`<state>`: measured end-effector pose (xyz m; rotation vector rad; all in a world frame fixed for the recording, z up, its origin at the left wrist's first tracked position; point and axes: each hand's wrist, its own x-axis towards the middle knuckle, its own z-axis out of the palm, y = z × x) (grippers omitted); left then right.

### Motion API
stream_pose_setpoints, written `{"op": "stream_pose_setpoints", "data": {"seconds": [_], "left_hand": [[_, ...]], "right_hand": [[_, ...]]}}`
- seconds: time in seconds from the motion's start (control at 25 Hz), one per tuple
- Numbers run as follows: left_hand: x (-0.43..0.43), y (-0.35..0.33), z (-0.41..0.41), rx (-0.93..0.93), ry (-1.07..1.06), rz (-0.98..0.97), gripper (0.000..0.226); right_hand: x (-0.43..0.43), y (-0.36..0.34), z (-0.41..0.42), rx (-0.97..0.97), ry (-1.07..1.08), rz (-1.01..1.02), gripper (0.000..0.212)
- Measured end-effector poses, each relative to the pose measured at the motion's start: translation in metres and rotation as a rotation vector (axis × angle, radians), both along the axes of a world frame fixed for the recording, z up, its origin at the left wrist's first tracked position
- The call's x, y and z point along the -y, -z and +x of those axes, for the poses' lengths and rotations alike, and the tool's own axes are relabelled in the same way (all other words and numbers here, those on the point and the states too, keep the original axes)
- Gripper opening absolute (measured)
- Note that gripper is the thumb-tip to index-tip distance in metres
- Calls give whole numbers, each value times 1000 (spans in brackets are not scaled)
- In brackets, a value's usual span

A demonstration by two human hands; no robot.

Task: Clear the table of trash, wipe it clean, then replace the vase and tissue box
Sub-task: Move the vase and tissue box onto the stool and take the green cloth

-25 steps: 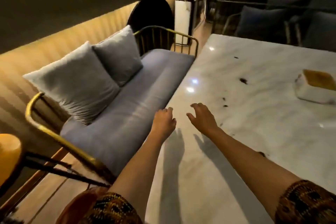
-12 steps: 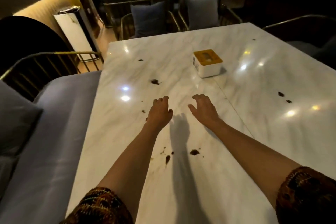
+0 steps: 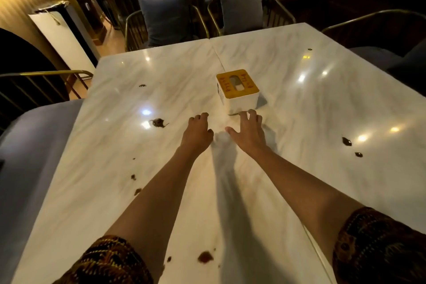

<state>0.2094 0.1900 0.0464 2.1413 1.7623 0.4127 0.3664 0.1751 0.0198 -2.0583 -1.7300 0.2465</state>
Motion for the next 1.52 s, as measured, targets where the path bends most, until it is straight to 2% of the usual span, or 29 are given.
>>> {"op": "stream_pose_setpoints", "data": {"seconds": [0.24, 0.4, 0.52, 0.56, 0.64, 0.72, 0.84, 0.96, 1.12, 1.16, 1.24, 1.32, 1.44, 1.52], "left_hand": [[-113, 24, 42, 117, -105, 38, 46], [-177, 34, 62, 315, -159, 57, 46], [-215, 39, 82, 491, -159, -73, 55], [-223, 40, 89, 577, -156, -129, 51], [-233, 41, 97, 734, -153, -221, 27], [-238, 44, 97, 835, -184, -264, 29], [-229, 49, 86, 805, -268, -241, 58], [-201, 56, 63, 834, -309, -223, 53], [-156, 57, 26, 955, -234, -487, 79], [-144, 57, 19, 944, -180, -547, 86], [-115, 55, 13, 921, -36, -594, 83], [-86, 61, 13, 833, 53, -537, 76], [-37, 64, 13, 754, 7, -398, 61], [-5, 59, 11, 731, 17, -348, 66]], "right_hand": [[-96, 28, 18, -63, 142, 38, 92], [-130, 49, 14, -127, 246, 87, 95], [-138, 72, 18, -208, 241, 195, 87], [-139, 76, 22, -236, 222, 219, 84], [-140, 77, 29, -288, 171, 251, 81], [-138, 76, 39, -377, 121, 272, 79], [-128, 80, 54, -556, 31, 236, 99], [-112, 83, 68, -705, -67, 135, 131], [-84, 77, 74, -799, -153, -45, 145], [-76, 77, 74, -798, -161, -64, 146], [-58, 72, 71, -807, -160, -94, 147], [-41, 65, 68, -848, -137, -127, 140], [-13, 56, 67, -859, -131, -190, 126], [10, 50, 68, -840, -143, -218, 124]]}}
